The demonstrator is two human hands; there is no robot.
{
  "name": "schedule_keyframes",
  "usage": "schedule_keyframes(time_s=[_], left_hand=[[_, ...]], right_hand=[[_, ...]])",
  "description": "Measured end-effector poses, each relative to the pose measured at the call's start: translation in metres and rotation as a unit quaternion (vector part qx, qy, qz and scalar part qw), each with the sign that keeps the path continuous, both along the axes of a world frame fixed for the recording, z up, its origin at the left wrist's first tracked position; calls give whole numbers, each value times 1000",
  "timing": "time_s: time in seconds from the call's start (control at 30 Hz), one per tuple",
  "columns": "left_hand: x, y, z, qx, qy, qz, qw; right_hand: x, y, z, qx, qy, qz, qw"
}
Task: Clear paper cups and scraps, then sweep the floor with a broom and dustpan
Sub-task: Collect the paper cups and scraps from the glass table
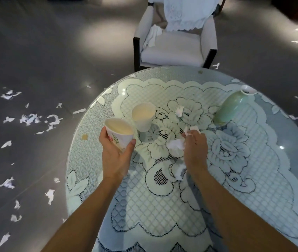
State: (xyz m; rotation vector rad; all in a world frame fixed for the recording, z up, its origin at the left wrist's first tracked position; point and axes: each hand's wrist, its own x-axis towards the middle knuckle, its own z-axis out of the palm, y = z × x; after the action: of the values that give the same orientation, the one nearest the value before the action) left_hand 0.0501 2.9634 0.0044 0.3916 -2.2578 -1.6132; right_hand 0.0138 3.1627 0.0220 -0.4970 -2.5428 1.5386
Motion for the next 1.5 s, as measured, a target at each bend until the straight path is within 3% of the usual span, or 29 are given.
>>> schedule_keyframes(time_s=[0.13, 0.2, 0.27, 0.3, 0.37, 0.43, 0.53, 0.6, 0.67, 0.8, 0.93, 1.07, 1.17, 1.27, 1.33, 1.5], left_hand=[[-1, 9, -4, 9, -2, 15, 1000], [0, 11, -7, 6, -4, 27, 1000], [2, 12, -10, 3, -11, 34, 999], [2, 12, -11, 3, -13, 39, 999], [0, 14, -11, 9, -12, 51, 999], [-5, 14, -12, 23, -7, 59, 998], [-17, 11, -11, 28, -3, 61, 998], [-25, 9, -10, 32, 4, 65, 997], [-34, 8, -10, 41, 13, 75, 996], [-49, 3, -12, 44, 4, 82, 996], [-55, -4, -13, 40, -3, 63, 997], [-53, -8, -13, 48, -12, 57, 997], [-53, -7, -11, 47, -19, 52, 997], [-53, -5, -10, 47, -20, 48, 998], [-54, -3, -9, 47, -19, 46, 998], [-51, -5, -12, 43, -18, 41, 998]], right_hand=[[14, 16, -28, 197, -68, 90, 974], [24, 11, -39, 317, -84, 161, 931], [36, 6, -46, 407, -39, 201, 890], [40, 4, -48, 415, 7, 206, 886], [38, 2, -52, 393, 82, 224, 888], [20, 0, -44, 314, 26, 219, 924], [-30, -4, -31, 179, 26, 79, 980], [-67, -6, -18, 134, 52, 13, 990], [-98, -8, -10, 152, 42, -1, 987], [-131, -8, -20, 203, -105, 47, 972], [-133, -12, -29, 264, -89, 78, 957], [-139, -30, 6, 8, -25, -22, 999], [-146, -46, 45, -165, -6, -58, 985], [-139, -62, 68, -255, 3, -15, 967], [-133, -68, 71, -262, 8, 0, 965], [-118, -55, 35, -148, 17, -19, 989]])
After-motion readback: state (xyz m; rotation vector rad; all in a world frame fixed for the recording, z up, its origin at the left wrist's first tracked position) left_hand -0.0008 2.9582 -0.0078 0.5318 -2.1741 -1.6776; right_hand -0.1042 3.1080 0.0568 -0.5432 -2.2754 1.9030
